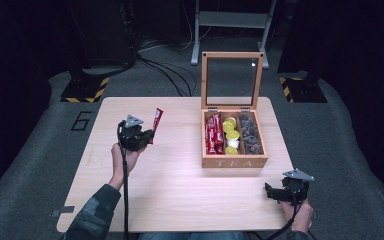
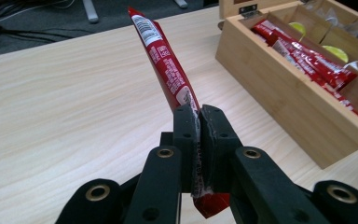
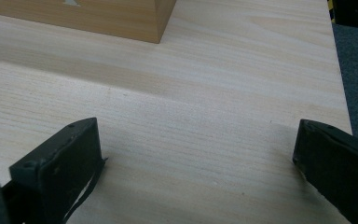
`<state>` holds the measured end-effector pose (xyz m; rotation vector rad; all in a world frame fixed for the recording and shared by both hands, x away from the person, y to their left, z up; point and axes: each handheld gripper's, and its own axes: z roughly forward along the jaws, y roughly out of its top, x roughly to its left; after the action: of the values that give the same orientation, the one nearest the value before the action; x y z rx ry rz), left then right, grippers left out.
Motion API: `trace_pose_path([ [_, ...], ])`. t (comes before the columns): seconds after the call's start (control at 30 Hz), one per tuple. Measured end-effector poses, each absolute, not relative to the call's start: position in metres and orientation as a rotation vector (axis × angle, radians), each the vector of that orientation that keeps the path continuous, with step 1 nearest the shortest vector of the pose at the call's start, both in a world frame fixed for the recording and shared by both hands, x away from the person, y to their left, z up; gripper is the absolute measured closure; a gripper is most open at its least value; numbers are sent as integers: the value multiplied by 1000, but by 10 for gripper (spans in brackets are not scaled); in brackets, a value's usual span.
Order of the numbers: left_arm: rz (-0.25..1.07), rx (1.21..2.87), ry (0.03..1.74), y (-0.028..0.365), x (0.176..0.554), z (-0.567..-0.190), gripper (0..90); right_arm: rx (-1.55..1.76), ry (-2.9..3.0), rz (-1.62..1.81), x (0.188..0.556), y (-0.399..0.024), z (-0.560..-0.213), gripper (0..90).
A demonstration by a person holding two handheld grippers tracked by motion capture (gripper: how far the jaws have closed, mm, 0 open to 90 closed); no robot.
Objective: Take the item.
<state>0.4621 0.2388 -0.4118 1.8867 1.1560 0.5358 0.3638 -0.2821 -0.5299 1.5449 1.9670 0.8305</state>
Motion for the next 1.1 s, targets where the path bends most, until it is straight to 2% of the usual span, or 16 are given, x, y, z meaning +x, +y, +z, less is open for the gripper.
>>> trace_pose_path([
  [0.6,533,1858,1275,272,458,-442,845,1546,1964,829,364,-282,-530,4],
  [1.1,530,1838,1362,284,475,-468,845,1544,1961,825,363,-281,-530,4],
])
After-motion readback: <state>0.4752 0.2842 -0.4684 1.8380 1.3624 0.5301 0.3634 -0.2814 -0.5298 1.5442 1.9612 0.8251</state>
